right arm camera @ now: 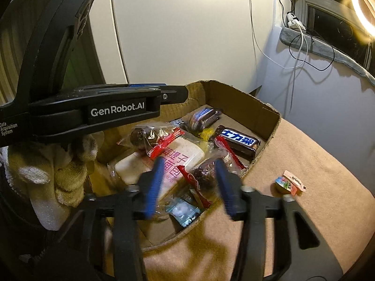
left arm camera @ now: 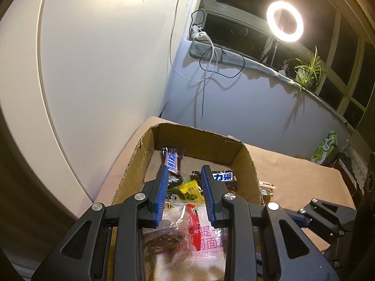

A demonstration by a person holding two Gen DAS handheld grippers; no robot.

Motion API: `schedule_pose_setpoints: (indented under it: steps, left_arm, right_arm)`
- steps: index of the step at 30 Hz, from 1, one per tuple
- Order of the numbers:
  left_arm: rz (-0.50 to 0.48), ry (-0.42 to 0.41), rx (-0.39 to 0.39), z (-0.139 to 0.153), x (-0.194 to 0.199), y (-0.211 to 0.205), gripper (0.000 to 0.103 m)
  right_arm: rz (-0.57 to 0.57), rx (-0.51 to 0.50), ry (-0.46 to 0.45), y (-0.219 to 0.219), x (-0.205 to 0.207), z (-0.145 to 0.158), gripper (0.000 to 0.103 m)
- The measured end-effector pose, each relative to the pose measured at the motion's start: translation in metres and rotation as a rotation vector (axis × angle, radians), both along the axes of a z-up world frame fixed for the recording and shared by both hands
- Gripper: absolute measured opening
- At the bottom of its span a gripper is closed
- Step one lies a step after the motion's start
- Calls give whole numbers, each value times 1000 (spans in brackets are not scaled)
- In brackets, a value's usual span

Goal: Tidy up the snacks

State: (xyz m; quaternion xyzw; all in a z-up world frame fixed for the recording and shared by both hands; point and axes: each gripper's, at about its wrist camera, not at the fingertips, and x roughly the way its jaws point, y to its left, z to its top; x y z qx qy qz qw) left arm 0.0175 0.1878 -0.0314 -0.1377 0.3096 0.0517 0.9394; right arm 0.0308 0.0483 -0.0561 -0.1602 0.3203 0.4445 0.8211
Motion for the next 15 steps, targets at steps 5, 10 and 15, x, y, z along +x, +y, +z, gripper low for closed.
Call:
schedule_pose_setpoints:
  steps: [5,10,15]
  left_arm:
    - [6,-4,0,1,-2,0,31]
    - [5,-6,1,2,-2,0,31]
    - [1,-9,5,3,-2,-3,31]
  right_arm:
    - [-6,3,-23,-3,-3,3,68]
    - [-34,7,-20,-11,3,4,68]
    - [-81,14,-13,-23,14,3,68]
